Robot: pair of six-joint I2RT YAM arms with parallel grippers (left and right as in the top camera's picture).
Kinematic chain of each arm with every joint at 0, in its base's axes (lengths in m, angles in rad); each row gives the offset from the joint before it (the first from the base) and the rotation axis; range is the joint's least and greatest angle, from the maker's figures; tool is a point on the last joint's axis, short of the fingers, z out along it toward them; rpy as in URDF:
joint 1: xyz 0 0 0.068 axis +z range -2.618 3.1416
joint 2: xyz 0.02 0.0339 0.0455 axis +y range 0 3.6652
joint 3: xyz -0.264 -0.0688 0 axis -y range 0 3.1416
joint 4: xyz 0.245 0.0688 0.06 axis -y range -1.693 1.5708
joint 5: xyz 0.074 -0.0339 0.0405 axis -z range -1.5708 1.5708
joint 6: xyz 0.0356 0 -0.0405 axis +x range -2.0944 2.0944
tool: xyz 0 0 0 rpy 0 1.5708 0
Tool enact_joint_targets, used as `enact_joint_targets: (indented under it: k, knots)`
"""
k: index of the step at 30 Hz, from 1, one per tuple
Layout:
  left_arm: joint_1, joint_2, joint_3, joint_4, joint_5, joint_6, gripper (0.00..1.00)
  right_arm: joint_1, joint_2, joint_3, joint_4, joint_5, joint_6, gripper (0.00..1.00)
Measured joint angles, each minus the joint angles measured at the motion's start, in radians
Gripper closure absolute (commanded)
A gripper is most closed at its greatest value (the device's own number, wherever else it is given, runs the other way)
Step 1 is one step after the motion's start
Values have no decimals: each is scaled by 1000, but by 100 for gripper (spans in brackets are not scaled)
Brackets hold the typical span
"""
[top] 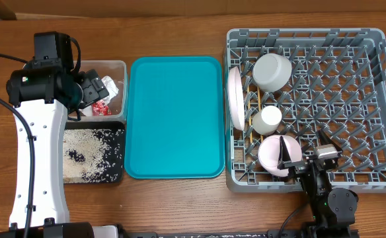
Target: Sort waste into correct bins and load items into the dishwasher
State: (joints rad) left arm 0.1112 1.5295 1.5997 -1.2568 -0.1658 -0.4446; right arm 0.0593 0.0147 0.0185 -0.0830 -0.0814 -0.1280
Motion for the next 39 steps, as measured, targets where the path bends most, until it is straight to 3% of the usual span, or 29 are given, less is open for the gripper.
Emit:
enact_joint_targets:
  k: [39]
  knots:
    - [-7,-17,0,0,0,0,0,0,0,0,0,0,0,0]
